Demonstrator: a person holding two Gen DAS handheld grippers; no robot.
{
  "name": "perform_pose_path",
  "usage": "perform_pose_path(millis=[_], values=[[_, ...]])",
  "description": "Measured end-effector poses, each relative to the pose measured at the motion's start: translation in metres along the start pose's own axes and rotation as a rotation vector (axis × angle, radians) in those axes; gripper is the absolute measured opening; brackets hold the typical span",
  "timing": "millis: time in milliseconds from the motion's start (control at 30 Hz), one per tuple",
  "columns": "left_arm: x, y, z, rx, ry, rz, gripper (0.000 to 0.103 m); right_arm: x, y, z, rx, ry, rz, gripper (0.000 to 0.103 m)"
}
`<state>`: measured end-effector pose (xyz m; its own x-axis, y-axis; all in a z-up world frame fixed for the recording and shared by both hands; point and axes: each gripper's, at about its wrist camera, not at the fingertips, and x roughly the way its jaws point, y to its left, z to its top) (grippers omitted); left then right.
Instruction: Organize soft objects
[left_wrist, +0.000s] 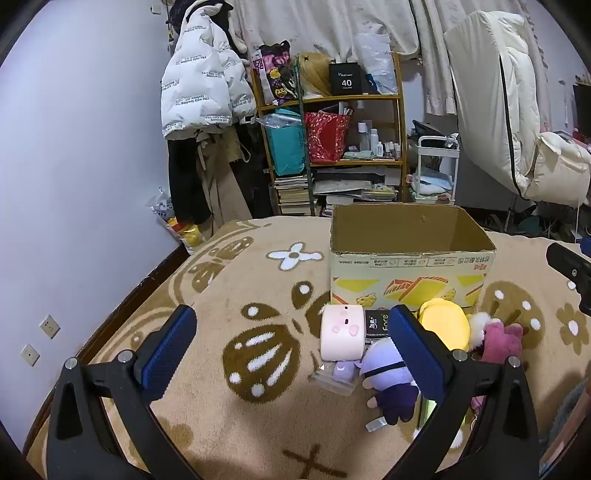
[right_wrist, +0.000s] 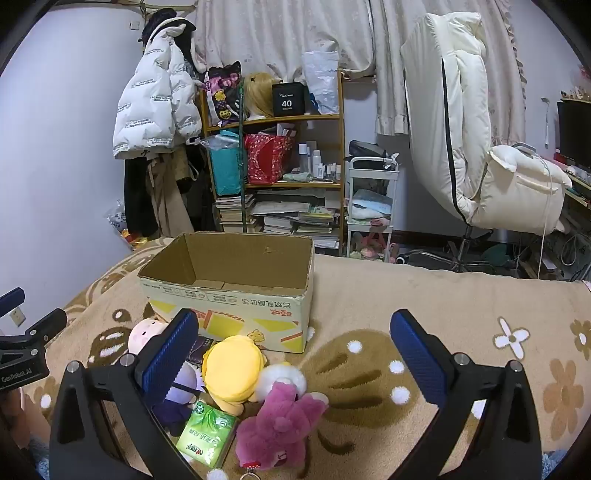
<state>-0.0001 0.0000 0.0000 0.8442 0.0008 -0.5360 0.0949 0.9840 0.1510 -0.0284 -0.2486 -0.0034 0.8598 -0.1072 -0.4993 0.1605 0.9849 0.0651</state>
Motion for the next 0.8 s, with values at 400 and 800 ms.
perform_pose_path(millis=[400, 800], values=[[-0.002, -0.003, 0.007, 0.015, -0.002, 0.009, 0.102, -0.001, 0.000, 0.001, -0.003, 0.000, -0.003, 0.103], [-0.005, 0.001, 0.003, 0.009, -0.020, 0.011, 0.102, -0.003, -0.001, 0.004, 0.000, -0.005, -0.004, 0.103]])
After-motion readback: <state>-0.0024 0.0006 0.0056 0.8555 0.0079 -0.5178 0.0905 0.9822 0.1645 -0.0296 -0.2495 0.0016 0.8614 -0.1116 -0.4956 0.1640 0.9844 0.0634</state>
